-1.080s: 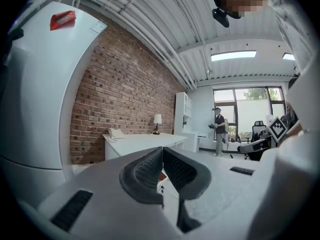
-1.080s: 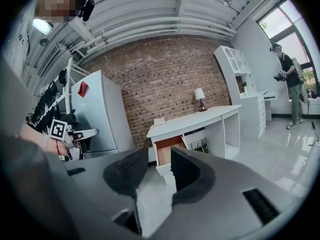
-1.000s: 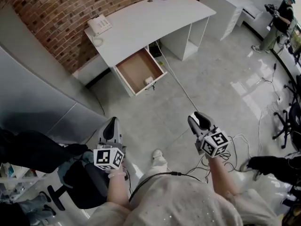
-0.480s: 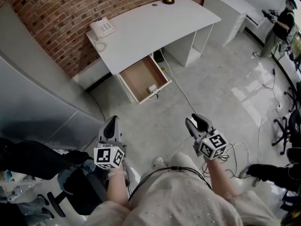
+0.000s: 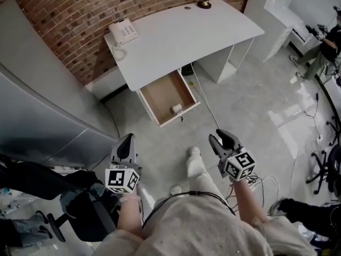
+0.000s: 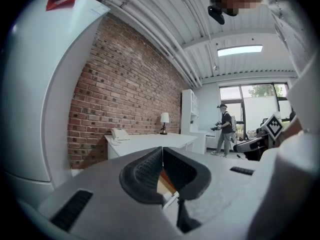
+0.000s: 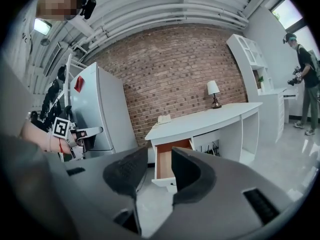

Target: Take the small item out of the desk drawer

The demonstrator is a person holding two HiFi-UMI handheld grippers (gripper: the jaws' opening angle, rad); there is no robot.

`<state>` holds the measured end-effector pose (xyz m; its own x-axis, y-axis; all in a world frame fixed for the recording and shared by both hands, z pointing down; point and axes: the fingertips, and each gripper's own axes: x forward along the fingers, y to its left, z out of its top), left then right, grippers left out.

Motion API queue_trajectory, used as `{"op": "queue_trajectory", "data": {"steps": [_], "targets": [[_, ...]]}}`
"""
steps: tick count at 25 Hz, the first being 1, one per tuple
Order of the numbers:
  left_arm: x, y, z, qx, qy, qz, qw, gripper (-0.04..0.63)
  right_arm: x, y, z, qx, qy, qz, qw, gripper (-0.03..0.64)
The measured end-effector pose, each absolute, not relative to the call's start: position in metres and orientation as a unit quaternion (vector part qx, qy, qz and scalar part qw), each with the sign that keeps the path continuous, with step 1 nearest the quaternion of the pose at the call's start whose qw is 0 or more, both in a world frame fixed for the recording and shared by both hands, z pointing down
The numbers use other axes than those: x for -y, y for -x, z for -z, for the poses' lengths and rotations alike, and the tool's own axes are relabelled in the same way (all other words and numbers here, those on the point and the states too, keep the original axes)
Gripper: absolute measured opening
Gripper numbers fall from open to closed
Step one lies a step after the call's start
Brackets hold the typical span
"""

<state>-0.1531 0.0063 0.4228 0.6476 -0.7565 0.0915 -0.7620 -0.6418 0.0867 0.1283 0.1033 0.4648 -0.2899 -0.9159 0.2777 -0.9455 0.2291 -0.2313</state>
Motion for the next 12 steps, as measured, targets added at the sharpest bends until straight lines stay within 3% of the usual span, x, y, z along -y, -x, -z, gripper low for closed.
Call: {"op": "queue_trajectory", "data": {"steps": [12], "targets": [[0.064,0.117,-0.457,0.494,-0.863,-0.030,0.101,0.006,0.015,-0.154,-0.505,0.835,-0.501,-0.206,0.103,0.161]]}}
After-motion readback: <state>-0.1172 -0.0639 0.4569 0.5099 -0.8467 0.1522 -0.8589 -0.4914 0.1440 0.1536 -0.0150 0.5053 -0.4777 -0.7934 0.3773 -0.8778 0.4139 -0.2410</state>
